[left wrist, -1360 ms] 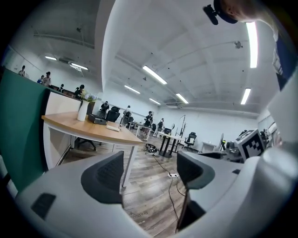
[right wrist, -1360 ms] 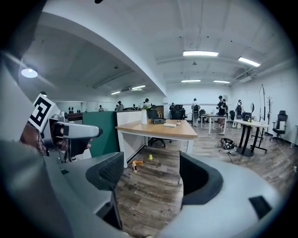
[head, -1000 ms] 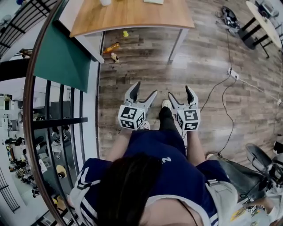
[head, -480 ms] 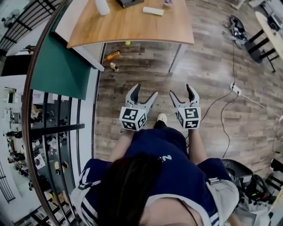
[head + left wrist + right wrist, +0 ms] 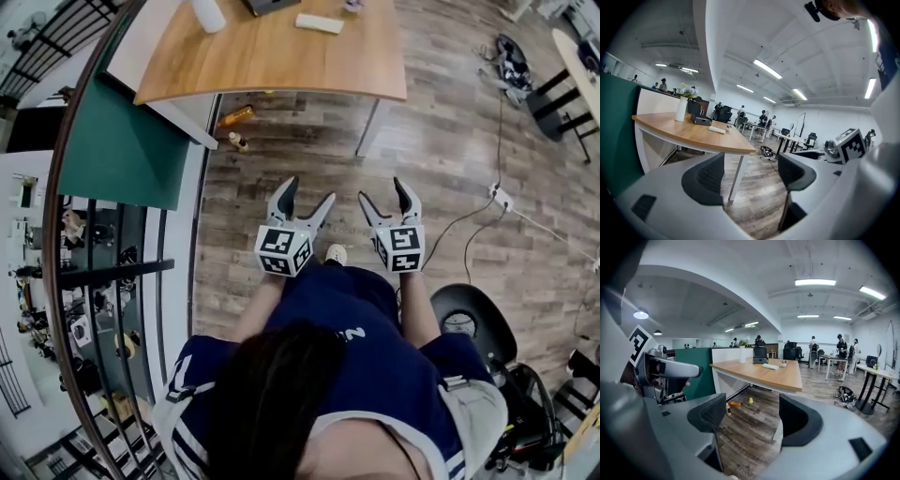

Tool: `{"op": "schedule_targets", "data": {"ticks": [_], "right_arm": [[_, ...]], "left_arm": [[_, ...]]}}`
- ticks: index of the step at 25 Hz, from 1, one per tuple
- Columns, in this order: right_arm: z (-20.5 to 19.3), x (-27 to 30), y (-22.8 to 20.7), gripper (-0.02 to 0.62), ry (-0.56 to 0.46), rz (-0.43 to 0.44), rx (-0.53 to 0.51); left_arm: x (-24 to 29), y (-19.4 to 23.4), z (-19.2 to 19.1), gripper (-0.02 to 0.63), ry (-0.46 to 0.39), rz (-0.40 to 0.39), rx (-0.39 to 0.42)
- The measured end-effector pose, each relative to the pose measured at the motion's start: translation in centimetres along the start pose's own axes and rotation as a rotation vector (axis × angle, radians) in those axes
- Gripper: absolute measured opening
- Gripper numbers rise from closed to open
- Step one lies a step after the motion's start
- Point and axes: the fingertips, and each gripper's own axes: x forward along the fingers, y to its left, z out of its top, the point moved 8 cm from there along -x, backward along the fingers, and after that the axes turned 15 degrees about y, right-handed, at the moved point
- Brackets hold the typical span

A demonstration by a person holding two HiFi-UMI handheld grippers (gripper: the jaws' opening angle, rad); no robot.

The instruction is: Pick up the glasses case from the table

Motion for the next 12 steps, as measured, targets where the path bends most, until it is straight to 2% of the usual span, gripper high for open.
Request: {"op": "schedule_targets", "data": {"ticks": [7, 12], "right_arm": [[0.7, 1.3, -0.6, 0.347, 0.003, 0.028, -0.004], [0.8, 3.8, -1.0, 0.347, 0.022, 0.027, 0.006]], "left_arm": [[1.2, 0.6, 0.3, 0.354, 0.018, 0.017, -0.012], [3.7, 2.2, -0.1, 0.354, 0.048, -0.010, -0.016]]}}
